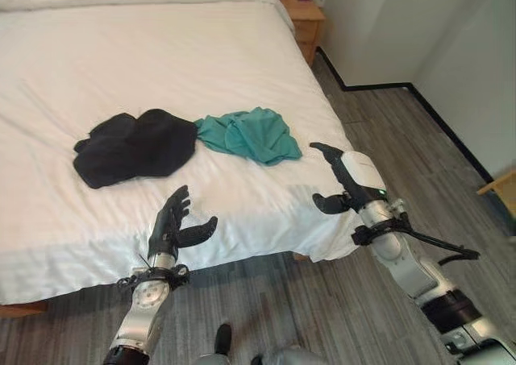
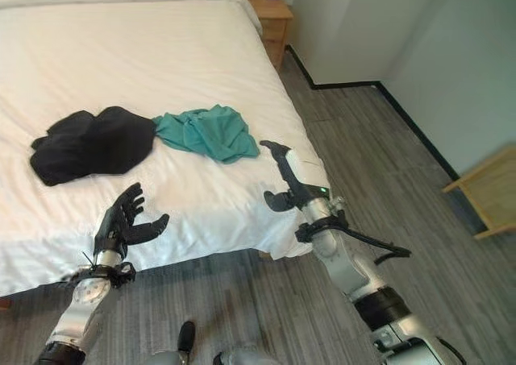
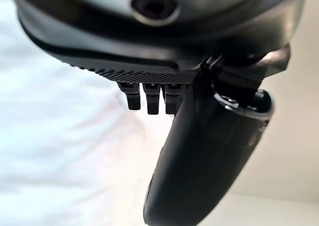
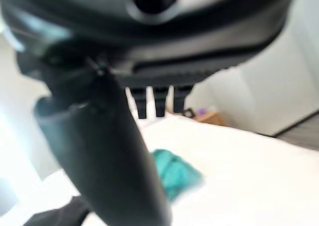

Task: Pick up bed clothes into laundry basket.

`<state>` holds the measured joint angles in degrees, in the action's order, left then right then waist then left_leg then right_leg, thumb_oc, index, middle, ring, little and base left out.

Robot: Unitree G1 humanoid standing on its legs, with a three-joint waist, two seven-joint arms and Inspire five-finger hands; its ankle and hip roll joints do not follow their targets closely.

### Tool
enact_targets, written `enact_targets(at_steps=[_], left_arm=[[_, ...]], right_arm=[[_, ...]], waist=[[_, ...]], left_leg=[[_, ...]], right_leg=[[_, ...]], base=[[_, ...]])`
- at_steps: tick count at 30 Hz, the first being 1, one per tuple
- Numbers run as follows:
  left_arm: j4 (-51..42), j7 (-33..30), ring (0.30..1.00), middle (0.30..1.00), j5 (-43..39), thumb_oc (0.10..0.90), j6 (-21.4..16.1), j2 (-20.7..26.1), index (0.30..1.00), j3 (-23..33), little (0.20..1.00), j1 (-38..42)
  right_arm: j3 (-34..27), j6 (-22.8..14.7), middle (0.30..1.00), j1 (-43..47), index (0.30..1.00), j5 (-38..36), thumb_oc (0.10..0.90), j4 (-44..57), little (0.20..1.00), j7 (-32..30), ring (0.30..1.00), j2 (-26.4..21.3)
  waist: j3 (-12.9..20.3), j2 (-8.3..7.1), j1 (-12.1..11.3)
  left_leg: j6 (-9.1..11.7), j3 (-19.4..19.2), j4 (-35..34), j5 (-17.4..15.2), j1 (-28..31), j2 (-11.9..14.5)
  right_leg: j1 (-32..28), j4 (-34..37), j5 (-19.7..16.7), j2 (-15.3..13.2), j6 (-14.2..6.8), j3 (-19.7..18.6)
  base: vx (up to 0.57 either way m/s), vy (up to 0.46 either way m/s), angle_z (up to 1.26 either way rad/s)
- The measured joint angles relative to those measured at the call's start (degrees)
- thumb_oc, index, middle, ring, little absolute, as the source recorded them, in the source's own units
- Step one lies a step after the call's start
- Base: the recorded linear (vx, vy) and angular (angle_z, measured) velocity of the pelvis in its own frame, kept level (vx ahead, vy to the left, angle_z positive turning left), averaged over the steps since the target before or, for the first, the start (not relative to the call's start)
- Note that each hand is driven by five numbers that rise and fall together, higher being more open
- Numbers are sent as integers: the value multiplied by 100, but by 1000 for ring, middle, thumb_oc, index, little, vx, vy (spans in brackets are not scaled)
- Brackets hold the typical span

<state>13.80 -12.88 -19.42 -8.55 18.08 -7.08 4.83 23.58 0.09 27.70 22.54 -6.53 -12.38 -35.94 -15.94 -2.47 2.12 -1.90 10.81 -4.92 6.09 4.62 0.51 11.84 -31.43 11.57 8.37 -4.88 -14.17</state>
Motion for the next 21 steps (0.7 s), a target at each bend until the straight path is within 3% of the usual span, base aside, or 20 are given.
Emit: enact_targets(at_steps=[2,3,4,5,7,9,10,15,21], left_arm=[[192,-18,900,900,-8,800,-48,-104,900,-43,900,256],[432,-14,900,900,-26,800,-78,-107,900,-163,900,539],[435,33,900,900,-38,800,-77,-80,900,-209,900,553],[455,127,900,900,-147,800,-103,-91,900,-231,900,405],[804,216,900,900,-318,800,-148,-99,900,-249,900,255],[852,283,900,900,-433,800,-288,-70,900,-226,900,142],[956,382,900,900,-434,800,-437,2,900,-185,900,62],[1339,500,900,900,-351,800,-528,74,900,-179,900,-14],[1782,638,900,900,-306,800,-667,32,900,-198,900,-5]], right_arm=[[216,1,900,481,900,2,800,-365,900,-133,900,57],[364,15,900,836,900,2,800,-748,900,-181,900,91],[361,17,900,845,900,2,800,-799,900,-183,900,92],[628,12,900,1170,900,-16,800,-1255,900,-197,900,131],[1049,61,900,1703,900,-107,800,-1902,900,-143,900,242],[1081,53,900,1956,900,-161,800,-1973,900,-149,900,287],[1344,61,900,2494,900,-313,800,-2299,900,-130,900,374],[1536,35,900,3167,900,-530,800,-2892,900,-141,900,501],[1860,0,900,3452,900,-809,800,-4272,900,-79,900,941]], waist=[[-19,11,22],[-45,-105,-78],[-34,-225,-113],[-35,-263,-118],[-9,-211,-174],[-6,-205,-288],[-4,-201,-303],[93,-156,-280],[457,-151,-332]], left_leg=[[99,249,2,-85,51,-18],[198,487,29,-228,51,1],[250,632,36,-261,59,-63],[452,795,52,-402,148,-41],[585,687,60,-501,241,123],[648,550,46,-547,248,288],[698,464,38,-575,335,381],[752,85,-10,-544,505,379],[777,72,-7,-592,346,313]], right_leg=[[-110,1354,-338,-299,-78,-356],[-377,2593,-934,-372,-202,-654],[-530,2964,-1307,-463,-136,-658],[-878,3375,-2037,-499,94,-573],[-1141,3644,-2127,-386,245,-469],[-1155,3659,-2135,-246,269,-407],[-1232,3657,-2127,-157,362,-372],[-1397,3659,-2068,-140,360,-353],[-1265,3661,-1978,-200,357,-333]], base=[[115,-40,56],[139,-75,89],[266,-149,131],[191,-92,95],[157,-79,51],[176,-65,12],[148,-48,0],[128,-33,1],[63,-35,2]])
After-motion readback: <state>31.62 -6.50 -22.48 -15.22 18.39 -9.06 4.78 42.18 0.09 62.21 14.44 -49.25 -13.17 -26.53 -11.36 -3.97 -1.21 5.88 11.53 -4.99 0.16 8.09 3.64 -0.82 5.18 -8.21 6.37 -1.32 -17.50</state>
